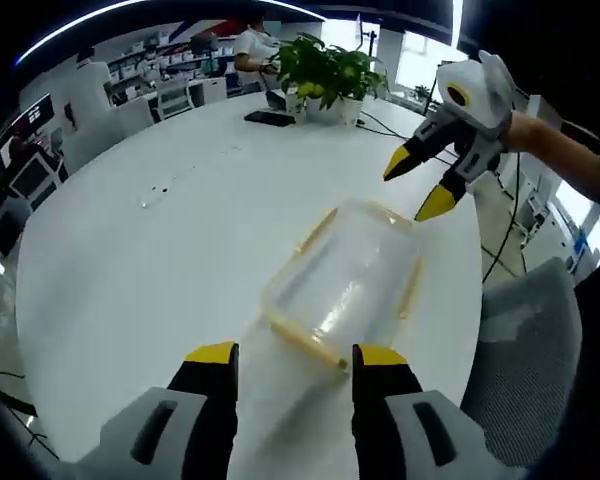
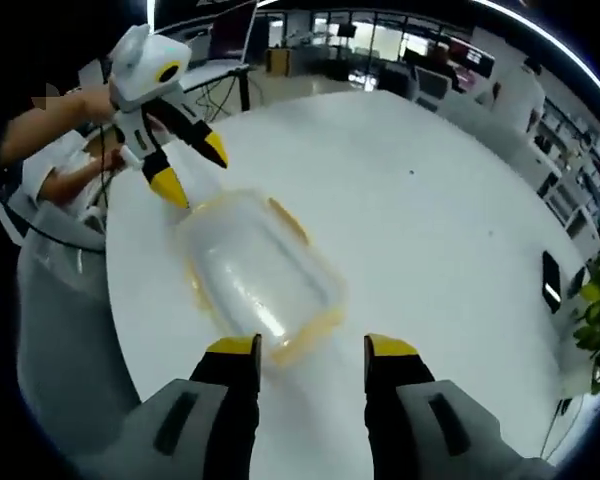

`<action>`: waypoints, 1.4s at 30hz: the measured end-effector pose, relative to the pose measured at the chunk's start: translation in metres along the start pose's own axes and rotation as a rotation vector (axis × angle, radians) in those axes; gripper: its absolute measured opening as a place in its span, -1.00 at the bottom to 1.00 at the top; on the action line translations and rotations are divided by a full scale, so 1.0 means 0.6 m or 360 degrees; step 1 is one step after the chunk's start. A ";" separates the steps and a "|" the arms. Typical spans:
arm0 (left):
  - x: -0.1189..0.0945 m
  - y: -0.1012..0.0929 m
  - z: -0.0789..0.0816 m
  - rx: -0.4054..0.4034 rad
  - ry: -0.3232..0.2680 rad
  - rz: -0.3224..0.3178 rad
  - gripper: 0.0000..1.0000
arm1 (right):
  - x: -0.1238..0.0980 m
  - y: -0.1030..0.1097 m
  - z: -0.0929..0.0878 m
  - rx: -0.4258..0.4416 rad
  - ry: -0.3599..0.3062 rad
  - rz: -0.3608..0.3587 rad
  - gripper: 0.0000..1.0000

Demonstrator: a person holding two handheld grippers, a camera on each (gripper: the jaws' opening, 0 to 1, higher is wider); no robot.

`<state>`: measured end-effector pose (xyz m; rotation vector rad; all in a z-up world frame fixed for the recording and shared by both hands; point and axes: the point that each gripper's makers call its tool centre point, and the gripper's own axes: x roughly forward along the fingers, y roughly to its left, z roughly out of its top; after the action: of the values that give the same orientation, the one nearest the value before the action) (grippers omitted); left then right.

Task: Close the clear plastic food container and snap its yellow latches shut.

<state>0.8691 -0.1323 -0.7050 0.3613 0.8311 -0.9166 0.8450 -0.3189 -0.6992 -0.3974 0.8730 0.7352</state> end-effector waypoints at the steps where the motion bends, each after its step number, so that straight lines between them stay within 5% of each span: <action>1: -0.001 -0.001 -0.001 -0.0020 -0.0003 0.0009 -0.22 | 0.001 0.000 -0.002 0.0017 -0.0003 -0.0003 -0.24; 10: 0.001 -0.011 -0.011 -0.0151 -0.0043 0.0088 -0.29 | 0.012 0.009 -0.009 0.0199 -0.0090 -0.0006 -0.25; 25: 0.020 -0.040 -0.021 -0.0443 -0.0087 0.0014 -0.31 | 0.036 0.025 -0.003 0.0431 -0.0181 0.0059 -0.32; 42: 0.034 -0.059 -0.011 -0.0514 -0.0108 0.0007 -0.25 | 0.048 0.035 -0.001 0.0627 -0.0202 0.0062 -0.24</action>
<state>0.8440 -0.1599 -0.7225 0.0509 0.8984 -0.7704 0.8420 -0.2927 -0.7233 0.0165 0.8829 0.5993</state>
